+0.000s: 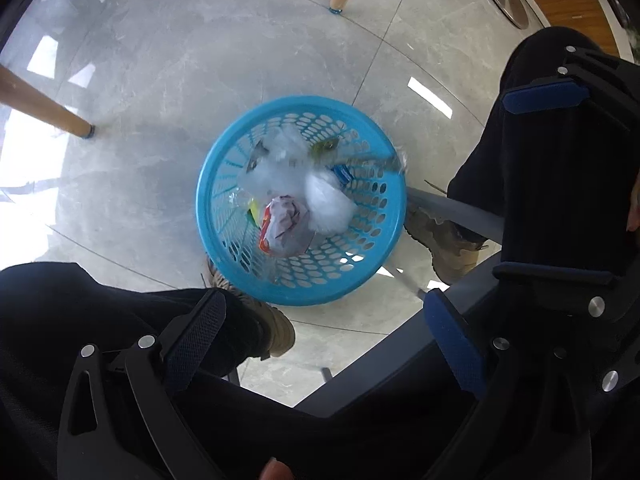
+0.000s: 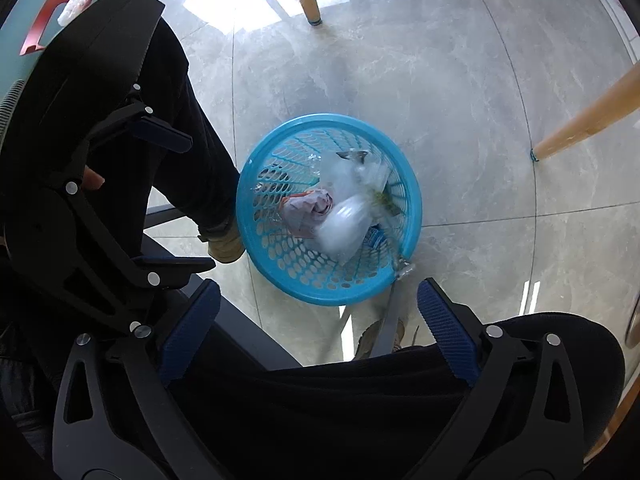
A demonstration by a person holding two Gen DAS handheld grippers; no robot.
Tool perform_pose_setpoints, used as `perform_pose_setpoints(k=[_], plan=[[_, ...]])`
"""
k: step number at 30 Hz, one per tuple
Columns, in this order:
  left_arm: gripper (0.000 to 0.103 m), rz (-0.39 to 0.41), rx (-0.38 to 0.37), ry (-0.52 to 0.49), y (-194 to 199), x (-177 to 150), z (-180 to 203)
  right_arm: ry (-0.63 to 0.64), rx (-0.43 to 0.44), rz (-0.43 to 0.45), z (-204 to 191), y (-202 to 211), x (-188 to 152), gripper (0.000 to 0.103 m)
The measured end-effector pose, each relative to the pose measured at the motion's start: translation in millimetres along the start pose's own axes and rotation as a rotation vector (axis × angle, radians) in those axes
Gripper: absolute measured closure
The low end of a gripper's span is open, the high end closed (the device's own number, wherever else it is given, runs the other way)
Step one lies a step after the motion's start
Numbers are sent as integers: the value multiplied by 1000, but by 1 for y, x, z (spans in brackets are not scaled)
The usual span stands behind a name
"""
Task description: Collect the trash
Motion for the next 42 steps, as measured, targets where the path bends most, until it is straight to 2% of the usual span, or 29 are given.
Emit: perform_pose_setpoints(k=[7,11,27,42], plan=[[6,26,48,-48,4,0,3,19,-17,13,-5,2,0,9],[6,36,46,-57,8,-2,5,5,-17,24,-4,2,1,9],[6,156,91,41,33,-10,-6,-27,-53,73,0,9,0,9],[6,183,91,71,38,-14,-10,-29,-80,75,0,8,0,9]])
Point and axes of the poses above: each gripper's, at about its wrist camera, not at the fingertips, and y roughly against the way its jaws point, z to its right, x to its top, the point moved 5 cm from there along -y, roughly the way its jaws point, and after that the axes turned 4 degrees about y, right-handed, at the moved point
